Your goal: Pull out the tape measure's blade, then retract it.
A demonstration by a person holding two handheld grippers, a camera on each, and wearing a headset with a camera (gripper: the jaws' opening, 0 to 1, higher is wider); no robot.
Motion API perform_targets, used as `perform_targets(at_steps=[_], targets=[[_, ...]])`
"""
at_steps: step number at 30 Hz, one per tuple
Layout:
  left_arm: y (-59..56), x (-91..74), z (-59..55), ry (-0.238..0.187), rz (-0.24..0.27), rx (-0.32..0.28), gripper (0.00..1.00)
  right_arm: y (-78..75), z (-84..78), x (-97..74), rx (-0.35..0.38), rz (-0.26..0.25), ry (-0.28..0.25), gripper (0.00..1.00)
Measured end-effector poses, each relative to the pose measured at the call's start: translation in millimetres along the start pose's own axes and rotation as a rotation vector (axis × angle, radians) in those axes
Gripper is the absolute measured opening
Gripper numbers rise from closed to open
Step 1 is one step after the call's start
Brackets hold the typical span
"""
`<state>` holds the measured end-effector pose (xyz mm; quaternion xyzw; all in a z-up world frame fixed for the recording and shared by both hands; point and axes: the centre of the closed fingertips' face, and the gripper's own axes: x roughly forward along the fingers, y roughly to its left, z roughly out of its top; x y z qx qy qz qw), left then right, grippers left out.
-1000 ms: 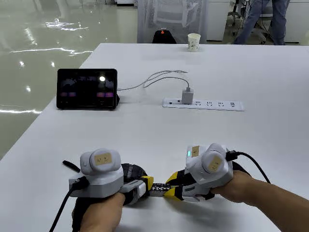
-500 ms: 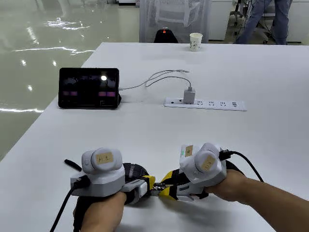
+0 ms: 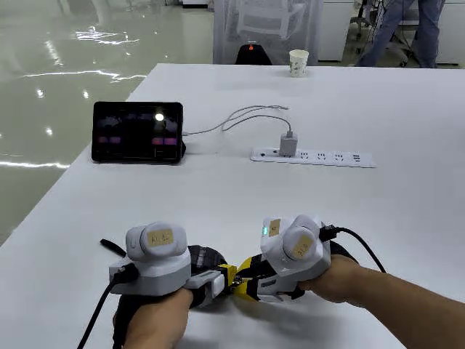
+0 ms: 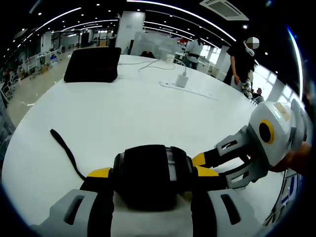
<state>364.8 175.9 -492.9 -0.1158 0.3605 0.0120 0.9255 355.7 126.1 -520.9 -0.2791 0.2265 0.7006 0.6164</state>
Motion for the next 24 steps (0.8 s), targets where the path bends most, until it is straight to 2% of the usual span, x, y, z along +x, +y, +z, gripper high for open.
perform_targets(at_steps=[9,24], targets=[[-1.4,-0.4,-0.8,0.000,-0.009,0.017,0.59,1.7,-0.4,0.6,-0.027,0.009,0.015,0.12],[-1.4,0.0,-1.4,0.011,-0.013,0.020,0.61,2.3,0.1,0.8,-0.037,-0.008,0.038,0.12]])
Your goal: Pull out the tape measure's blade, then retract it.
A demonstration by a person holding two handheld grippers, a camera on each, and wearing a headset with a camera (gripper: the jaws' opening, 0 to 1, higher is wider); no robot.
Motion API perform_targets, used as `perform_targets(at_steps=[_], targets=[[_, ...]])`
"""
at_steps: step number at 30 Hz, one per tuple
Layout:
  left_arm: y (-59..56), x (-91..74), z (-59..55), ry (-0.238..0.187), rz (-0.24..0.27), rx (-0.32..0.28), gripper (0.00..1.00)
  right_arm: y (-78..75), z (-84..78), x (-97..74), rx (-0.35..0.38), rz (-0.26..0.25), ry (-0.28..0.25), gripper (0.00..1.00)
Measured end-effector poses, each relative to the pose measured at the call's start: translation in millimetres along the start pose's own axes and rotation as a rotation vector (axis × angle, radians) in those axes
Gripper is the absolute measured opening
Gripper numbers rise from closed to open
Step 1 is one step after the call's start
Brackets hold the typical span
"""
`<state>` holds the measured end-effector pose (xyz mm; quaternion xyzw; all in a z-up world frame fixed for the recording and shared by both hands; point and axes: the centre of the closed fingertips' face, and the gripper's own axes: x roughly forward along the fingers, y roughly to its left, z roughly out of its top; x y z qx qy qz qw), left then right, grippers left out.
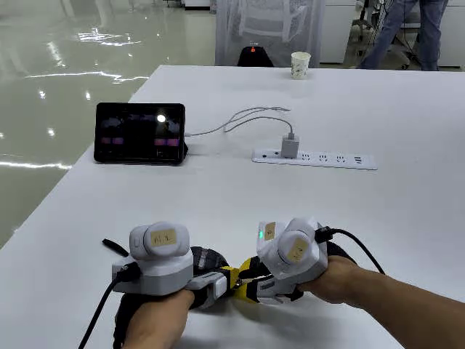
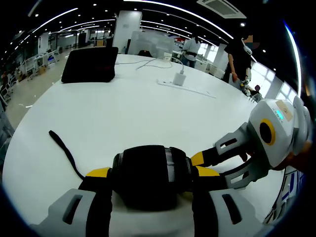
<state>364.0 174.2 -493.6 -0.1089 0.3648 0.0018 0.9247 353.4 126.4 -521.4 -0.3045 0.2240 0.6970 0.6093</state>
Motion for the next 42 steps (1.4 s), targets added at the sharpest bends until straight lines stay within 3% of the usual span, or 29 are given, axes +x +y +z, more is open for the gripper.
perform_targets(at_steps=[9,20,42], targets=[[0.2,-0.3,-0.6,0.013,0.003,0.001,0.61,1.3,-0.2,-0.1,0.023,-0.006,0.001,0.12],[1.4,-6.3,-4.6,0.030,-0.001,0.055,0.62,2.8,-3.3,-7.5,0.053,-0.027,-0.003,0.16],[-0.3,-31.6,-4.8,-0.002,-0.051,0.182,0.71,6.6,-19.8,-45.6,0.161,-0.122,-0.018,0.37]])
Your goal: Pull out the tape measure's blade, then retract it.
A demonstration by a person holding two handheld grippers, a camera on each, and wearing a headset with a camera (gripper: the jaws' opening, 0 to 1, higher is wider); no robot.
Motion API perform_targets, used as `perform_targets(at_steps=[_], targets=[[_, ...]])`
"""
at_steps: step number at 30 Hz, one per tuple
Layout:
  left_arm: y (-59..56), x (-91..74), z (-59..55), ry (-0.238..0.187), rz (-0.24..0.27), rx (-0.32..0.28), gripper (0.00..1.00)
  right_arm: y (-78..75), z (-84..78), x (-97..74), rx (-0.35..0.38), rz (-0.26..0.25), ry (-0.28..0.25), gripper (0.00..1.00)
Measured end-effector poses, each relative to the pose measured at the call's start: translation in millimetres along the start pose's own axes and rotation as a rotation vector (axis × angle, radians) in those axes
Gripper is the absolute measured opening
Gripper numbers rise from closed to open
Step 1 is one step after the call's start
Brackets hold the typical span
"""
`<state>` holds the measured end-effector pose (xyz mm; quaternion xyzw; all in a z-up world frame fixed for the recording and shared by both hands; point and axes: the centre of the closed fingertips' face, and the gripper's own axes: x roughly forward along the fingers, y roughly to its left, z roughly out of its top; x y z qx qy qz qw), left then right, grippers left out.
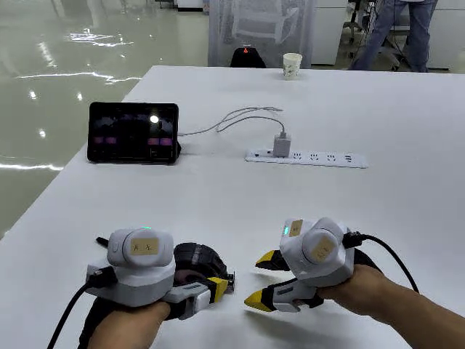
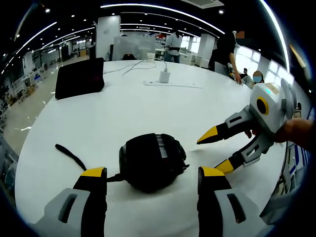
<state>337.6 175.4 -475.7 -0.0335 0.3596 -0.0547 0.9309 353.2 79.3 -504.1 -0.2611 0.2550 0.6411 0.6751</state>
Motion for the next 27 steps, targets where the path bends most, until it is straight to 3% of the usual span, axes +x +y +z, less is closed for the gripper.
perform_targets(at_steps=[20,27], targets=[[-15.3,-15.1,3.0,-0.079,-0.113,0.115,0.81,4.3,-24.3,-45.6,0.149,-0.116,-0.055,0.55],[-13.5,-17.6,-1.3,-0.086,-0.130,0.142,0.83,4.9,-26.8,-60.5,0.215,-0.156,-0.094,0.62]])
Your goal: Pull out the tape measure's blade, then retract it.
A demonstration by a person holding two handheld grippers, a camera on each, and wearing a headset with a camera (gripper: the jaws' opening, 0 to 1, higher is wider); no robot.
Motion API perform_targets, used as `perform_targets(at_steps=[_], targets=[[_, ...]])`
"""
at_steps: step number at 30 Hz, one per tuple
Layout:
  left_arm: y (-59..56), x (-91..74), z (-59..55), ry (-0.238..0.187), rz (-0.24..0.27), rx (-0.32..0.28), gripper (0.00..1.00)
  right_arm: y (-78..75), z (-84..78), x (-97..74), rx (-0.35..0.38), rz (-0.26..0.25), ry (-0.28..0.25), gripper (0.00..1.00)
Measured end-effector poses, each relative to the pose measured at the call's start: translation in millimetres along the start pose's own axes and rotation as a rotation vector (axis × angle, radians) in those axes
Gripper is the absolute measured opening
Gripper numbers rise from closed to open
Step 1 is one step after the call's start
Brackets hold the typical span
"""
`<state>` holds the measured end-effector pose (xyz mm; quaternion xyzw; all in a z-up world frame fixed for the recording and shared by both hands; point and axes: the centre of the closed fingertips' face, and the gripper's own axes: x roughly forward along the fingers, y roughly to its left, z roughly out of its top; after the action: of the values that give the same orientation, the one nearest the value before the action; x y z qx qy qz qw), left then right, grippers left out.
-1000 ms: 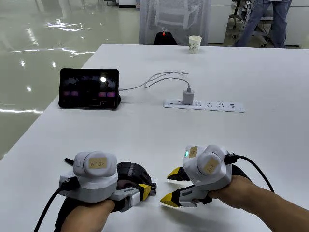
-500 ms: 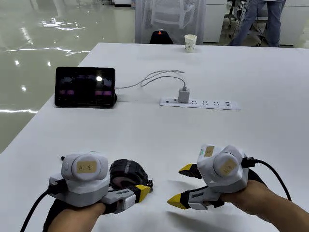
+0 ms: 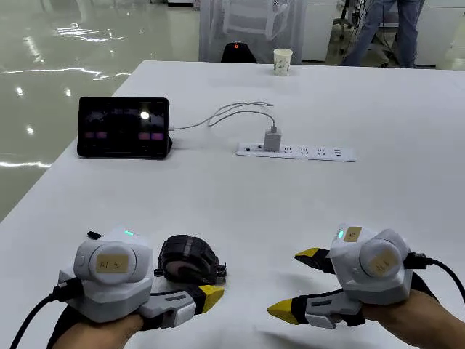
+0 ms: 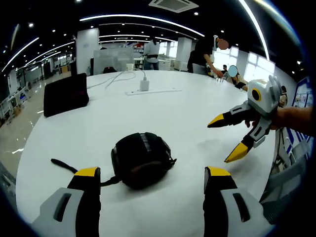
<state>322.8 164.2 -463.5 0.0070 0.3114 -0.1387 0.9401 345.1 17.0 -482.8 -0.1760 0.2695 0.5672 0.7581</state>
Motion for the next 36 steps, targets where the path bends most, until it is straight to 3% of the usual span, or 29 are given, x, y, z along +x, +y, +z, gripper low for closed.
perform_targets(at_steps=[17,36], targets=[[-7.1,-13.2,-7.8,-0.015,-0.076,0.089,0.91,4.4,-10.7,-33.5,0.095,-0.064,-0.094,0.81],[-22.4,-30.4,-11.4,-0.050,-0.151,0.153,0.99,13.9,-18.2,-59.0,0.129,-0.125,-0.170,0.93]])
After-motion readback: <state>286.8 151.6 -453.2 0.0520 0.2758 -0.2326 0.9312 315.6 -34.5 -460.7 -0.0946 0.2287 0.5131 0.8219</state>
